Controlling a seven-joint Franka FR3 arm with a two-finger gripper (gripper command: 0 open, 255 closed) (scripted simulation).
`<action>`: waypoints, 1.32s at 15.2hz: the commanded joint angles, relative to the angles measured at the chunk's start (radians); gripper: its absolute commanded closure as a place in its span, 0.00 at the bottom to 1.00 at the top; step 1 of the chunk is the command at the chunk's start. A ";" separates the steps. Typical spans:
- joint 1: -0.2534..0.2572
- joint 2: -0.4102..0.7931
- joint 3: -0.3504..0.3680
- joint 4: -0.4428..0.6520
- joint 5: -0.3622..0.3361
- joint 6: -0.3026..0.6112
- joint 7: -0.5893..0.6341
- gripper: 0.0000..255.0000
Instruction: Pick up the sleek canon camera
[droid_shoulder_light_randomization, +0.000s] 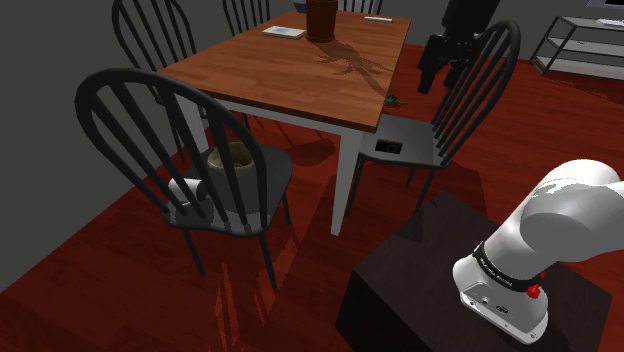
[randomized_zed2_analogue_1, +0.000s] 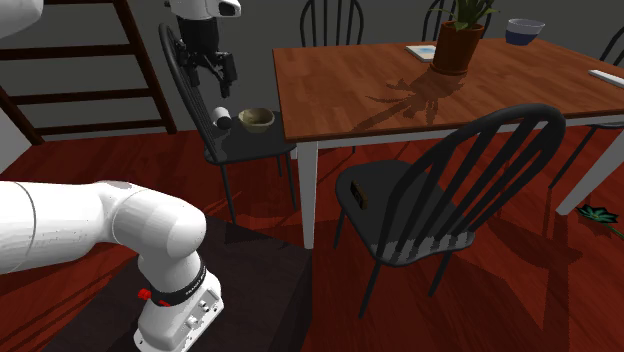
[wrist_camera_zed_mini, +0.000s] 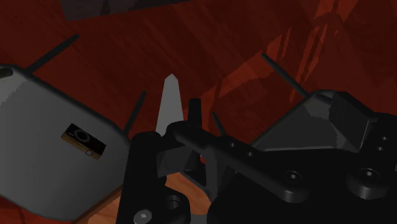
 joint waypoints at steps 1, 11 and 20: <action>0.000 0.000 0.000 0.000 0.000 0.000 0.000 0.00; -0.019 0.059 -0.174 -0.198 -0.133 0.254 -0.308 0.00; -0.023 0.272 -0.347 -0.245 -0.213 0.526 -0.583 0.00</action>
